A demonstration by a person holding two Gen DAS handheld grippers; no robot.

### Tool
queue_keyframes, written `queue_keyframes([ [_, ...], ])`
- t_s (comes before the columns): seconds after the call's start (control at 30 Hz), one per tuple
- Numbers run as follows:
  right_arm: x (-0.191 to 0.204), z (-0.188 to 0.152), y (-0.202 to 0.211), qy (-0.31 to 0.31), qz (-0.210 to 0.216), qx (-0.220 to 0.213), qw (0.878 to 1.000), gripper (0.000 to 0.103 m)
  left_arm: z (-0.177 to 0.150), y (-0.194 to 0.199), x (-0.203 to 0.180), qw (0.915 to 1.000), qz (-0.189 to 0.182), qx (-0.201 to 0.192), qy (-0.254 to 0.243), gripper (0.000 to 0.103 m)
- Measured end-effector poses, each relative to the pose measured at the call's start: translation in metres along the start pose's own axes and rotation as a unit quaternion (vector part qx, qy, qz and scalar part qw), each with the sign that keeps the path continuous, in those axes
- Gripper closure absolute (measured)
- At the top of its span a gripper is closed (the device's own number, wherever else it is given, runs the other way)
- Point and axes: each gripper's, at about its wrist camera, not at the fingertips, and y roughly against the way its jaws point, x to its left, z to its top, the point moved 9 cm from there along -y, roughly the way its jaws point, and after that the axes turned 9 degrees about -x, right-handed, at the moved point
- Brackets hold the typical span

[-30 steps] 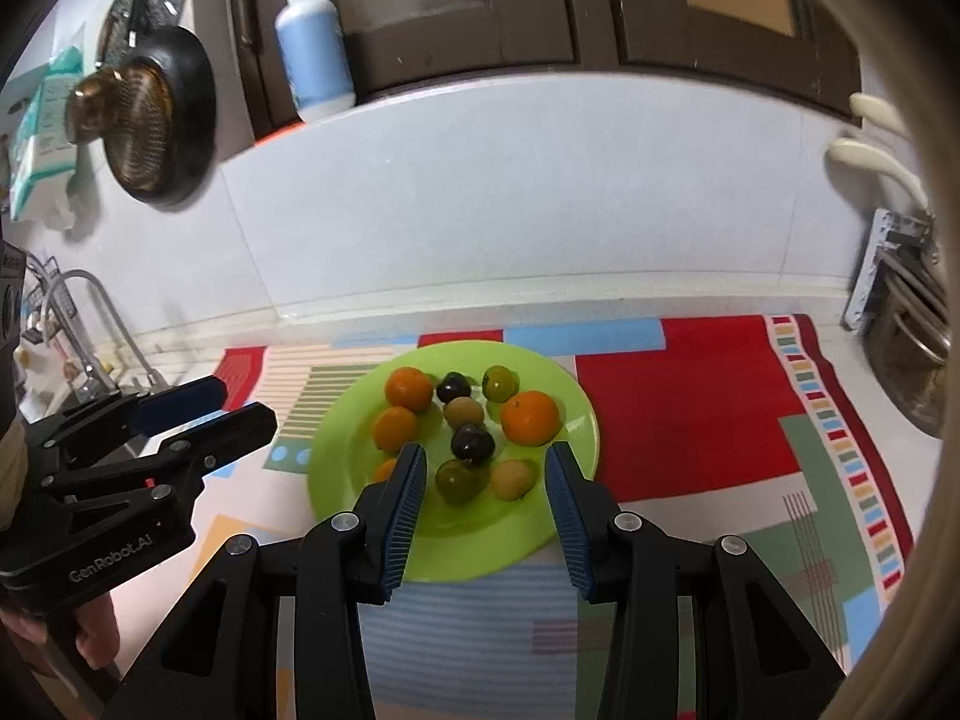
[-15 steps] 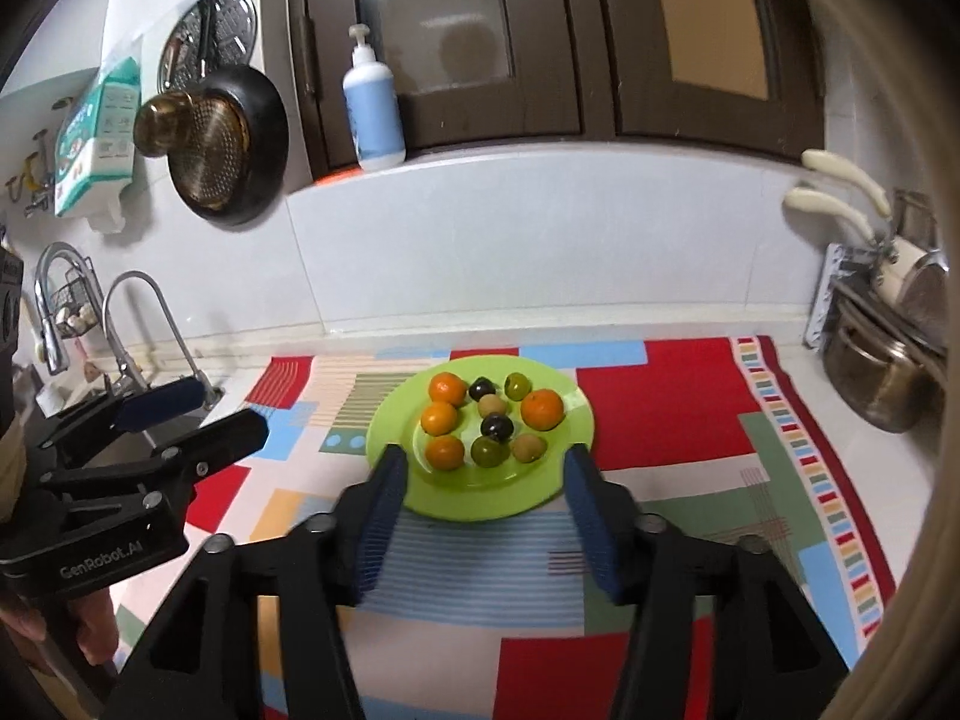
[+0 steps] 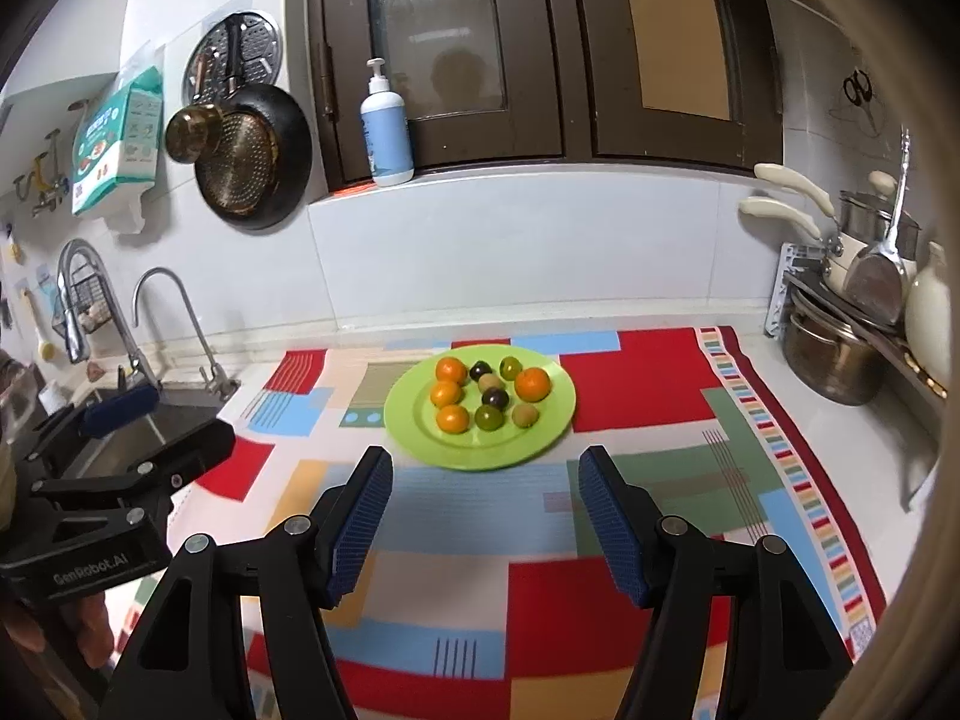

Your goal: Organize fruits

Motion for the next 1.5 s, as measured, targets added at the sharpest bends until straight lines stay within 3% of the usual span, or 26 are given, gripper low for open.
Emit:
queue_keyframes([
  [0.3,0.002,-0.005,0.024,-0.004,-0.012,-0.006,1.0,0.033,-0.002,0.023,0.001,0.9999,0.008,-0.013,0.0,0.0],
  [1.5,0.005,-0.004,0.043,-0.001,-0.02,-0.015,1.0,0.033,0.0,0.038,0.004,0.9997,0.009,-0.022,-0.005,0.0],
])
